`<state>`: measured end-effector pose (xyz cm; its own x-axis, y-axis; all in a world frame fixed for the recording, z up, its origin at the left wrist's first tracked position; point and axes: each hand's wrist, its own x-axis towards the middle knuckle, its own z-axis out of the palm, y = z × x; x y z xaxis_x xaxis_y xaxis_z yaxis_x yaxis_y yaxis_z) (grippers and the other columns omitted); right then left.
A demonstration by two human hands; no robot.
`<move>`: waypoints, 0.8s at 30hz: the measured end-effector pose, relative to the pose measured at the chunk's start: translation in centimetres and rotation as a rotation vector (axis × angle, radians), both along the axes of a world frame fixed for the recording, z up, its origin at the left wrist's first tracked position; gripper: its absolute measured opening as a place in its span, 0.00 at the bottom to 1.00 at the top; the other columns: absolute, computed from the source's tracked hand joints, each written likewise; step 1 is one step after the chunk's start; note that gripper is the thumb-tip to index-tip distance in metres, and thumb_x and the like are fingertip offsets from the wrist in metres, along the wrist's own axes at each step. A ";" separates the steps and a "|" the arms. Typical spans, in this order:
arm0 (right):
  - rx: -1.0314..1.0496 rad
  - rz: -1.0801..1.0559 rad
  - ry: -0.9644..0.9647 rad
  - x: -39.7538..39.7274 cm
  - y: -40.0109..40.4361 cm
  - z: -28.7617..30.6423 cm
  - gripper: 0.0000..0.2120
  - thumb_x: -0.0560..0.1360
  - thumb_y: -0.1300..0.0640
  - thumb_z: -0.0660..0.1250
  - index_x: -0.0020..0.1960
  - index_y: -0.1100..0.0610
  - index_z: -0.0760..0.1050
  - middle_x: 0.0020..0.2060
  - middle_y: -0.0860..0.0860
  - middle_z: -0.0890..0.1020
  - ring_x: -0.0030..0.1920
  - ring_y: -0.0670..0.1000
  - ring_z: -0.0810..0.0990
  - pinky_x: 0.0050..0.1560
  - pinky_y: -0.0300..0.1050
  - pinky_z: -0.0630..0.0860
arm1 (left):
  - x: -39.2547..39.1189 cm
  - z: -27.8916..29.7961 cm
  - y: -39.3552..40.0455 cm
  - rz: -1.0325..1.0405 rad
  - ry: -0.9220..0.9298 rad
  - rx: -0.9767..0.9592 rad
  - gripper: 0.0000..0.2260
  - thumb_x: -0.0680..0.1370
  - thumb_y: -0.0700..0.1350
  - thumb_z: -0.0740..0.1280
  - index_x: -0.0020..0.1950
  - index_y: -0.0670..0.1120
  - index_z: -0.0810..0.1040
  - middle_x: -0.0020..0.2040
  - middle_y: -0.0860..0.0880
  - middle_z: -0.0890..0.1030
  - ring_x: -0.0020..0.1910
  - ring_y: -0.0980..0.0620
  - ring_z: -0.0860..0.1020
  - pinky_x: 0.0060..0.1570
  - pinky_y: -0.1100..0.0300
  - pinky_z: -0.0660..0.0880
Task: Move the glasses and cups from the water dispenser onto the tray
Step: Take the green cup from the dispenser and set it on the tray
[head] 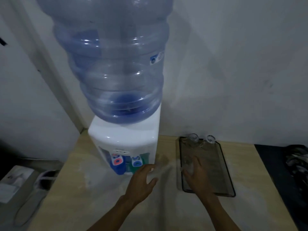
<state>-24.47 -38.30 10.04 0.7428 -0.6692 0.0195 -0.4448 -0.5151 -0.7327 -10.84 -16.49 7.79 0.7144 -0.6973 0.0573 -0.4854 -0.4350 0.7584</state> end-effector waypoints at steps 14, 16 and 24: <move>0.004 0.039 0.041 3.5 11.5 -1.6 0.30 0.76 0.52 0.75 0.75 0.56 0.70 0.70 0.54 0.76 0.67 0.48 0.73 0.66 0.38 0.66 | 4.0 -1.6 9.0 0.168 0.137 0.030 0.21 0.76 0.52 0.74 0.67 0.55 0.75 0.63 0.57 0.80 0.56 0.58 0.79 0.59 0.58 0.80; 0.016 0.042 0.056 4.1 12.6 -1.8 0.31 0.76 0.52 0.75 0.75 0.56 0.70 0.69 0.53 0.76 0.66 0.46 0.73 0.66 0.37 0.66 | 4.3 -2.0 9.1 0.217 0.197 0.015 0.22 0.76 0.51 0.75 0.68 0.53 0.75 0.64 0.55 0.80 0.57 0.56 0.79 0.60 0.55 0.80; 0.053 0.043 0.116 4.5 14.7 -2.8 0.31 0.76 0.50 0.74 0.76 0.54 0.68 0.70 0.51 0.75 0.68 0.49 0.74 0.68 0.39 0.67 | 4.6 -2.7 4.7 0.195 0.360 -0.091 0.28 0.74 0.47 0.77 0.70 0.58 0.68 0.69 0.58 0.74 0.66 0.57 0.73 0.65 0.65 0.72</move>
